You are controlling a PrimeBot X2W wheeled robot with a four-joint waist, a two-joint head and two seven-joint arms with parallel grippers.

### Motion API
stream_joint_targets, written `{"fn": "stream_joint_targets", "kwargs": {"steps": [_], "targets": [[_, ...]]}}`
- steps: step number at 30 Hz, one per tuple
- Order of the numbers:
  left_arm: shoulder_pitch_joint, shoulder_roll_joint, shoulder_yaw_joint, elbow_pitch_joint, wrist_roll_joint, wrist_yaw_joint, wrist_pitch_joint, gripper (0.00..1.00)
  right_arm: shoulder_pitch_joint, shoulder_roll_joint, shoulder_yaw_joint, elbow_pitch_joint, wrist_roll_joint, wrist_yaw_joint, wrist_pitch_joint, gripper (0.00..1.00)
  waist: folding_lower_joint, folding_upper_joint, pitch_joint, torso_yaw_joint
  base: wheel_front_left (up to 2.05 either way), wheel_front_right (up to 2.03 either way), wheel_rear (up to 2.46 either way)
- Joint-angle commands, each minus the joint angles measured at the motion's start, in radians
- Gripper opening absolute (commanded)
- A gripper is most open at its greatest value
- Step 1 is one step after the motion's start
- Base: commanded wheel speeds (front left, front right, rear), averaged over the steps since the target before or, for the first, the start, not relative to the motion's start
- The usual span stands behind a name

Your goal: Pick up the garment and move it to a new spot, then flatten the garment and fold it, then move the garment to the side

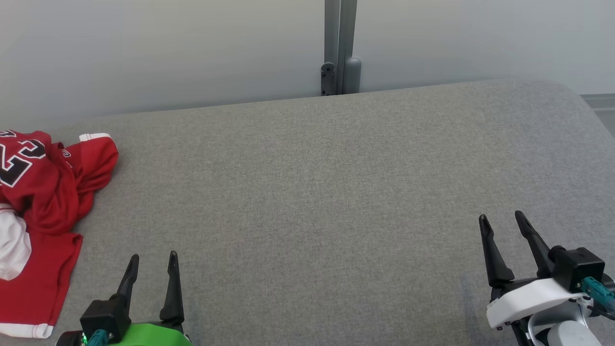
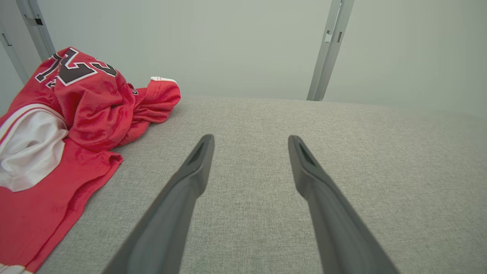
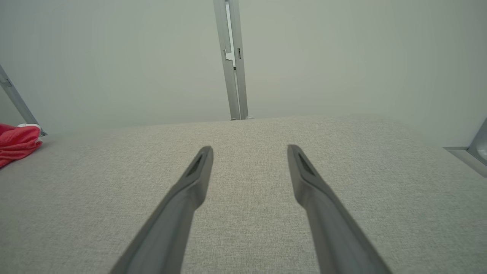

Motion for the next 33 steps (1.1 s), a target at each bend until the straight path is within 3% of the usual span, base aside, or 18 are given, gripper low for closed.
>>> {"fn": "stream_joint_targets", "kwargs": {"steps": [1, 12, 17, 29, 33], "targets": [[0.011, 0.007, -0.001, -0.001, 0.021, -0.006, -0.008, 1.0, 0.006, -0.004, -0.004, -0.007, -0.019, 0.0, -0.009, 1.0, 0.0, 0.0, -0.001, -0.001, 0.0, 0.0, 0.0], [0.016, 0.008, -0.006, -0.002, 0.097, -0.006, -0.028, 1.0, 0.01, -0.011, -0.006, -0.011, -0.089, 0.0, -0.028, 1.0, 0.0, 0.0, -0.001, 0.002, 0.0, 0.0, 0.0], [0.013, 0.008, -0.009, -0.001, 0.095, -0.006, -0.029, 1.0, 0.013, -0.009, -0.003, -0.016, -0.095, 0.0, -0.03, 1.0, 0.0, 0.0, -0.004, 0.035, 0.0, 0.0, 0.0], [0.039, 0.008, 0.013, -0.004, 0.101, -0.004, -0.028, 1.0, 0.016, 0.01, 0.058, -0.015, -0.084, 0.0, -0.029, 1.0, 0.0, 0.0, -0.029, 0.311, 0.0, 0.0, 0.0], [0.055, 0.008, 0.03, -0.009, 0.1, -0.006, -0.028, 1.0, -0.002, 0.015, 0.112, -0.008, -0.078, 0.0, -0.029, 1.0, 0.0, 0.0, -0.029, 0.368, 0.0, 0.0, 0.0]]}}
